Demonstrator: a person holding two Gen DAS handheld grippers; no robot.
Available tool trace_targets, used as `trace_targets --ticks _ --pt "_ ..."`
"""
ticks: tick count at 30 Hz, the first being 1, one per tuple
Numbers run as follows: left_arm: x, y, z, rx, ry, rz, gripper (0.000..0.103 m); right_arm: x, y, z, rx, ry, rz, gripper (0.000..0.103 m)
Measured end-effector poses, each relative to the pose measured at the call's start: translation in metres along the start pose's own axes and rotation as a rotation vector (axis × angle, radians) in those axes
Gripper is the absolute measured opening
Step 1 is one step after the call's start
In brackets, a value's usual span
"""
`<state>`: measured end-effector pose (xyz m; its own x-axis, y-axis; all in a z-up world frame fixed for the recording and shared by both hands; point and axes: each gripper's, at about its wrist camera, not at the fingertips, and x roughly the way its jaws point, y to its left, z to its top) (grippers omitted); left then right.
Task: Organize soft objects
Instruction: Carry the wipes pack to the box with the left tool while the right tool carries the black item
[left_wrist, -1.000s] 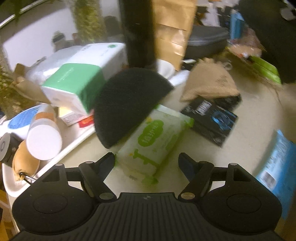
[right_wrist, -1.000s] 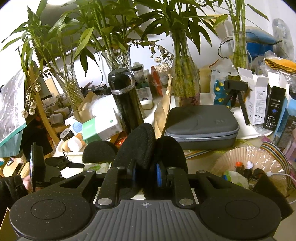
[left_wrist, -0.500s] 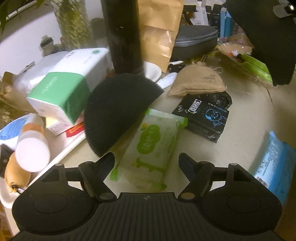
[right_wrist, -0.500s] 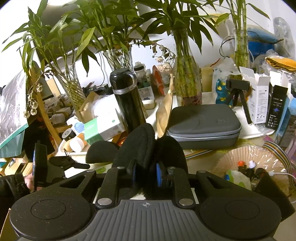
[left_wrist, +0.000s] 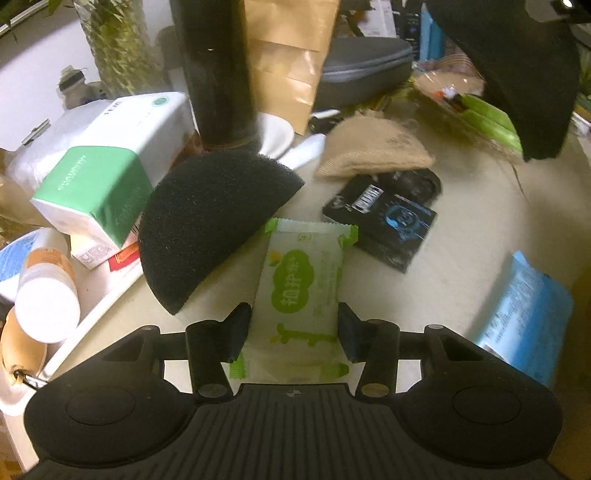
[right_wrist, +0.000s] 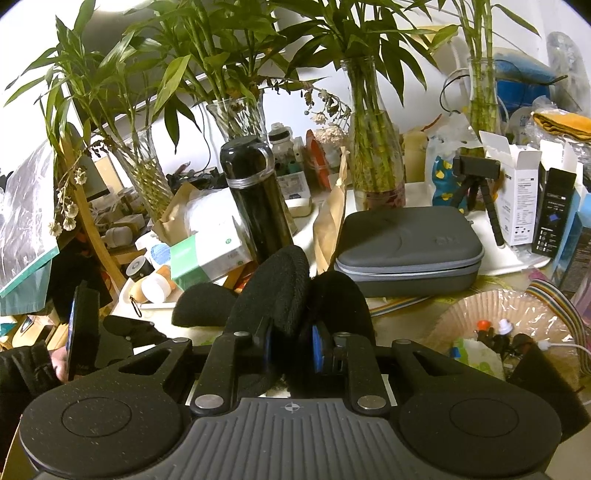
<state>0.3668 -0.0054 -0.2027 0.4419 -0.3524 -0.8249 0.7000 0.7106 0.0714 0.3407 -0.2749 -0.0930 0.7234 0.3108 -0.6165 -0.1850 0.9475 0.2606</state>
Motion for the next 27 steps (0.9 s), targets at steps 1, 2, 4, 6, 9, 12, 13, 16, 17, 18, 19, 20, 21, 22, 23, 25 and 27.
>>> trace_targets --ticks 1,2,4,6,9,12,13,16,17,18,19,20,21,22,23,25,27 --pt "-0.002 0.001 -0.001 -0.013 0.003 -0.012 0.048 0.000 0.000 0.000 -0.001 0.000 0.000 0.023" --pt "-0.005 0.002 -0.003 -0.027 0.005 -0.024 0.048 -0.001 0.000 0.000 -0.004 0.000 0.000 0.023" --pt "-0.012 0.002 -0.006 -0.042 0.001 -0.048 0.048 -0.002 0.000 -0.001 -0.010 -0.002 -0.002 0.023" --pt "-0.022 0.001 -0.009 -0.047 -0.016 -0.051 0.048 -0.003 0.001 -0.002 -0.016 -0.008 -0.002 0.023" --pt "-0.038 -0.001 -0.011 -0.054 -0.043 -0.029 0.048 -0.007 0.003 -0.002 -0.022 -0.026 -0.001 0.023" --pt "-0.058 -0.005 -0.012 -0.059 -0.078 0.004 0.048 -0.013 0.008 -0.002 -0.048 -0.054 -0.003 0.023" --pt "-0.065 -0.007 -0.011 -0.061 -0.088 0.020 0.048 -0.015 0.010 -0.003 -0.057 -0.059 -0.003 0.023" --pt "-0.086 -0.014 -0.008 -0.074 -0.112 0.084 0.048 -0.023 0.016 -0.004 -0.081 -0.083 0.012 0.023" --pt "-0.093 -0.017 -0.006 -0.078 -0.113 0.115 0.048 -0.027 0.019 -0.004 -0.098 -0.095 0.019 0.023" --pt "-0.099 -0.020 -0.004 -0.083 -0.112 0.140 0.048 -0.030 0.022 -0.004 -0.112 -0.106 0.022 0.023" --pt "-0.106 -0.023 -0.002 -0.086 -0.117 0.160 0.048 -0.034 0.024 -0.004 -0.122 -0.118 0.027 0.023" --pt "-0.114 -0.026 -0.001 -0.089 -0.125 0.177 0.048 -0.038 0.026 -0.004 -0.127 -0.130 0.033 0.023" --pt "-0.122 -0.027 -0.001 -0.101 -0.130 0.190 0.048 -0.040 0.027 -0.003 -0.125 -0.138 0.038 0.023" --pt "-0.131 -0.029 0.000 -0.120 -0.134 0.199 0.048 -0.042 0.028 -0.002 -0.122 -0.144 0.040 0.023" --pt "-0.138 -0.031 0.000 -0.129 -0.140 0.208 0.048 -0.045 0.028 -0.002 -0.119 -0.151 0.041 0.023" --pt "-0.154 -0.037 0.002 -0.143 -0.154 0.241 0.048 -0.052 0.032 -0.001 -0.125 -0.166 0.046 0.023" --pt "-0.169 -0.043 0.004 -0.152 -0.170 0.263 0.048 -0.060 0.038 -0.002 -0.133 -0.176 0.058 0.023"
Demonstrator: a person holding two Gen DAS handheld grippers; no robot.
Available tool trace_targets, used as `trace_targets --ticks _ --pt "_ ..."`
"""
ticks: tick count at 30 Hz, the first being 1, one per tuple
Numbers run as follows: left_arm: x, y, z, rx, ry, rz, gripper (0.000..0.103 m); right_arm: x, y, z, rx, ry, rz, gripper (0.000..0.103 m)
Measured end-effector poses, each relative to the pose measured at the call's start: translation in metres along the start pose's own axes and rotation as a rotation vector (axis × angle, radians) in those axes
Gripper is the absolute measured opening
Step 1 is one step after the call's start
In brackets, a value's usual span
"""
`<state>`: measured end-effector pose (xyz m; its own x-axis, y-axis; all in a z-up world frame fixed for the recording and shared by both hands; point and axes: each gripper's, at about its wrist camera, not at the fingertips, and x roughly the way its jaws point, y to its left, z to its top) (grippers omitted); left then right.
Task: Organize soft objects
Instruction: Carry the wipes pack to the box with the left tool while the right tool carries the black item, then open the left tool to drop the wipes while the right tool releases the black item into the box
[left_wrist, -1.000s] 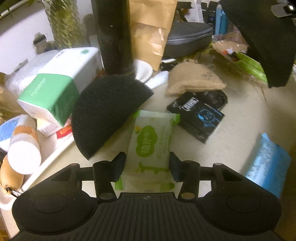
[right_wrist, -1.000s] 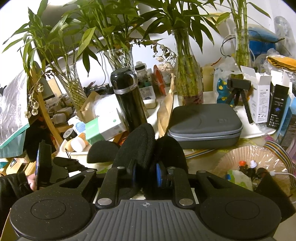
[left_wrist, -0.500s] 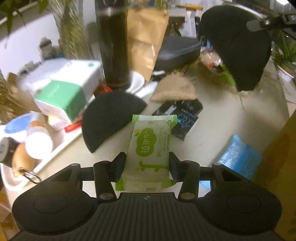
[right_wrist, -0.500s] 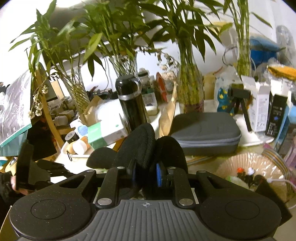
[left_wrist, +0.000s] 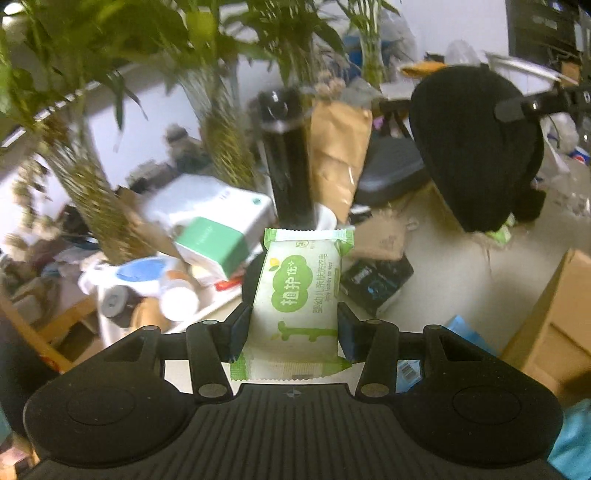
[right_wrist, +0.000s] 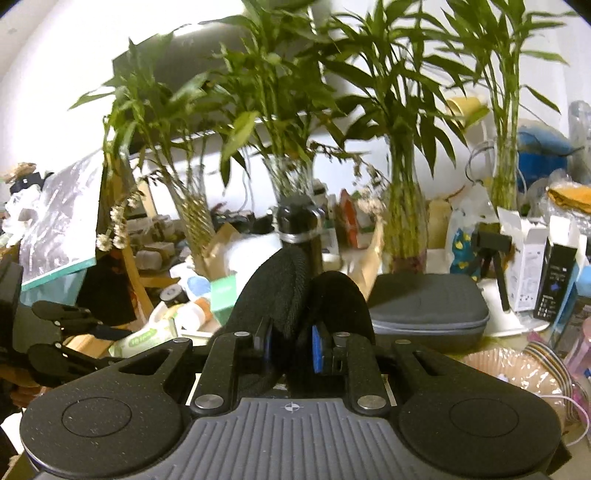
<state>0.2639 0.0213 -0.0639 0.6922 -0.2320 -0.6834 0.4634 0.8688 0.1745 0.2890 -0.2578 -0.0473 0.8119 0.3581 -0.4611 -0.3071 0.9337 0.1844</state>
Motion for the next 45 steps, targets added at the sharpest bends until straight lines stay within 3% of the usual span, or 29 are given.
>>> trace_targets --ticks 7,18,32,36,37,38,40,45 --pt "-0.052 -0.019 0.008 -0.025 -0.059 0.065 0.048 -0.040 0.029 0.008 -0.061 -0.035 0.043 0.023" --pt "-0.118 -0.055 -0.008 -0.049 -0.109 0.071 0.048 -0.091 0.051 0.002 -0.095 -0.015 0.058 0.023" --pt "-0.148 -0.091 -0.047 -0.115 -0.075 0.006 0.048 -0.139 0.068 -0.011 -0.111 -0.009 0.078 0.023" --pt "-0.149 -0.101 -0.062 -0.114 -0.093 -0.057 0.049 -0.144 0.074 -0.015 -0.118 0.003 0.084 0.023" --pt "-0.151 -0.103 -0.064 -0.107 -0.101 -0.056 0.053 -0.146 0.075 -0.017 -0.116 0.005 0.084 0.023" --pt "-0.154 -0.105 -0.067 -0.102 -0.107 -0.048 0.064 -0.147 0.076 -0.018 -0.113 0.007 0.085 0.023" --pt "-0.161 -0.108 -0.072 -0.102 -0.130 -0.023 0.072 -0.151 0.077 -0.021 -0.108 0.013 0.089 0.023" --pt "-0.173 -0.109 -0.082 -0.119 -0.147 0.003 0.073 -0.159 0.080 -0.028 -0.107 0.021 0.084 0.023"
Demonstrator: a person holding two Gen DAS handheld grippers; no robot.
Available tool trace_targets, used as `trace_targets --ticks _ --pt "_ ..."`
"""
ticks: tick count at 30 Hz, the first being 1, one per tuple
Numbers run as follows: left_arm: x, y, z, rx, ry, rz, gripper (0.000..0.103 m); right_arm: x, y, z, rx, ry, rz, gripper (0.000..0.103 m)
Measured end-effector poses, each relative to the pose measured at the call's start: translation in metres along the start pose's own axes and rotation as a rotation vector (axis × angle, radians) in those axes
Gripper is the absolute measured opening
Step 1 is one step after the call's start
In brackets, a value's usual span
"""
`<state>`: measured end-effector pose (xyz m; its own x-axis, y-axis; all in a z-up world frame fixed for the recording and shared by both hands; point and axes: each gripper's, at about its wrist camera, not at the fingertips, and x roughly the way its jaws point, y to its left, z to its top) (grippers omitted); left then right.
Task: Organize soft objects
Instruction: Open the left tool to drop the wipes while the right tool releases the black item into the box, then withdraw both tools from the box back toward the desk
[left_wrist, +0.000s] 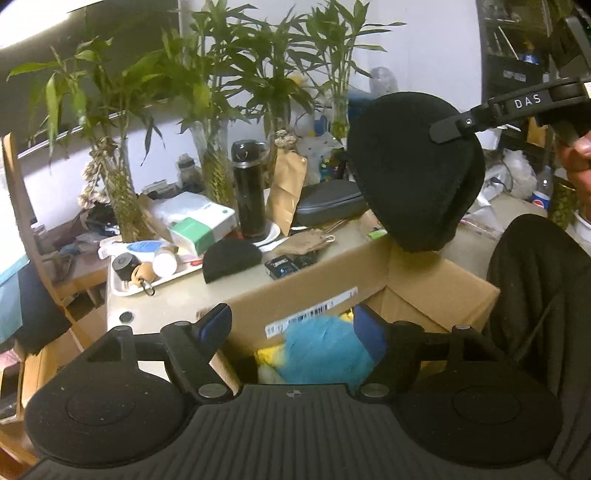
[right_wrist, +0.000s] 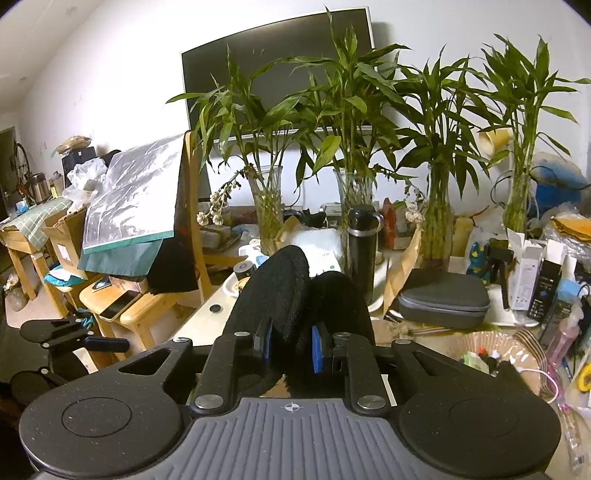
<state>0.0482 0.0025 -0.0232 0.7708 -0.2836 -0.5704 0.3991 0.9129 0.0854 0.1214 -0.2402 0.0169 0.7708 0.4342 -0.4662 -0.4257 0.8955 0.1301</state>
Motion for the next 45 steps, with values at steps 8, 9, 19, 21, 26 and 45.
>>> trace_targets --ticks 8,9,19,21,26,45 --pt "-0.017 -0.005 -0.016 0.020 -0.003 0.058 0.073 -0.003 0.006 -0.006 -0.003 0.013 0.004 0.023" --pt "-0.018 -0.006 -0.018 0.025 -0.003 0.063 0.073 -0.002 0.007 -0.006 -0.007 0.016 0.003 0.023" --pt "-0.021 -0.006 -0.025 0.051 -0.006 0.094 0.073 0.020 0.028 -0.014 -0.080 0.039 -0.049 0.023" --pt "-0.023 -0.005 -0.026 0.045 -0.010 0.093 0.073 0.025 0.035 -0.018 -0.105 0.040 -0.063 0.023" --pt "-0.025 -0.003 -0.028 0.034 -0.017 0.089 0.073 0.039 0.054 -0.029 -0.219 0.026 -0.124 0.030" --pt "-0.023 -0.002 -0.022 0.023 -0.032 0.086 0.073 0.039 0.006 -0.037 0.018 0.074 -0.054 0.085"
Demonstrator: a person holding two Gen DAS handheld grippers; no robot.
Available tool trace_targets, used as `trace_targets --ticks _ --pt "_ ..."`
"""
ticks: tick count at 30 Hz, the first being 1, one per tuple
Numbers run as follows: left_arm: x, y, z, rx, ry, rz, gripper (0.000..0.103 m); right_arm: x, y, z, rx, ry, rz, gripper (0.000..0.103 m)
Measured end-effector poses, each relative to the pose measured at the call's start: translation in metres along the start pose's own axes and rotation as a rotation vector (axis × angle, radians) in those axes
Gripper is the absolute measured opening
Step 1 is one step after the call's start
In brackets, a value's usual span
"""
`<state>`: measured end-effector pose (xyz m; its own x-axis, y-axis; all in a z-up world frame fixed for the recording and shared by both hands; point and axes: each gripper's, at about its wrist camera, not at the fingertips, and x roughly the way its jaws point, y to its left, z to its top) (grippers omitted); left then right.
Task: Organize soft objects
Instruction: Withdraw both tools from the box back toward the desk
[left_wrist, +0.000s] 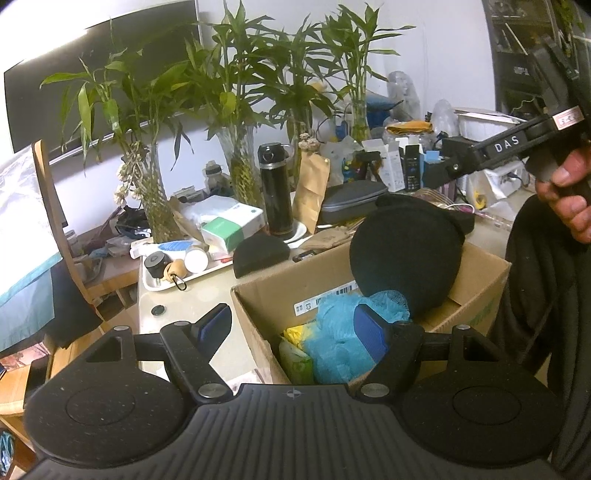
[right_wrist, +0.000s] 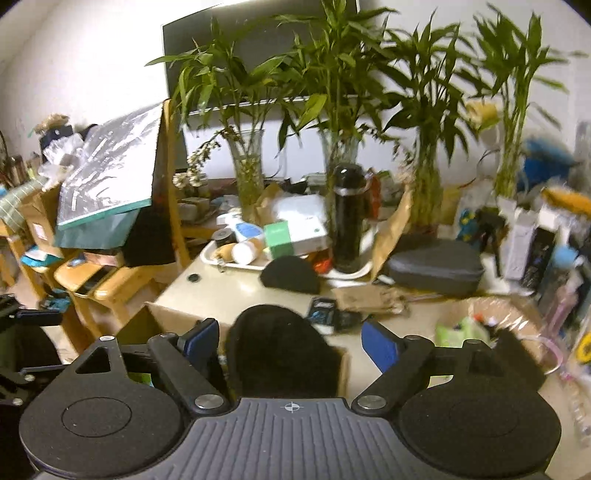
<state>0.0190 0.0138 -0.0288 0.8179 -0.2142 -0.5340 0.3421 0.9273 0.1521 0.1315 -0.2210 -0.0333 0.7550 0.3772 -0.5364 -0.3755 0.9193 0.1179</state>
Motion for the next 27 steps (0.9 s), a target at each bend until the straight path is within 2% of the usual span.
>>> trace_targets --ticks 3,7,8,9,10,11,14,20,24,27 --pt "0.002 -0.002 0.001 0.007 0.001 -0.001 0.073 0.007 0.007 -0.003 -0.018 0.019 0.042 0.085" --pt "0.004 -0.003 0.002 0.015 0.004 -0.001 0.073 0.023 0.027 -0.006 -0.131 0.040 0.068 0.082" --pt "0.003 -0.004 0.002 0.015 0.005 -0.002 0.073 0.026 0.031 -0.006 -0.159 0.051 0.075 0.076" --pt "0.003 -0.004 0.002 0.016 0.005 -0.003 0.073 0.031 0.037 -0.007 -0.193 0.067 0.076 0.062" --pt "0.003 -0.004 0.002 0.017 0.005 -0.004 0.073 0.034 0.041 -0.008 -0.223 0.081 0.070 0.052" --pt "0.003 -0.004 0.002 0.019 0.005 -0.004 0.073 0.039 0.044 -0.010 -0.253 0.100 0.063 0.036" --pt "0.001 -0.004 0.002 0.021 0.003 -0.003 0.073 0.041 0.046 -0.010 -0.304 0.114 0.076 0.024" --pt "-0.002 0.001 0.002 0.007 -0.006 -0.002 0.073 0.011 0.033 0.011 -0.447 0.048 0.195 0.023" --pt "-0.002 0.004 0.003 -0.006 -0.010 0.000 0.073 -0.004 0.019 0.023 -0.553 0.035 0.346 0.023" --pt "-0.003 0.006 0.005 -0.009 -0.014 0.004 0.073 -0.007 0.015 0.024 -0.631 0.072 0.465 0.024"
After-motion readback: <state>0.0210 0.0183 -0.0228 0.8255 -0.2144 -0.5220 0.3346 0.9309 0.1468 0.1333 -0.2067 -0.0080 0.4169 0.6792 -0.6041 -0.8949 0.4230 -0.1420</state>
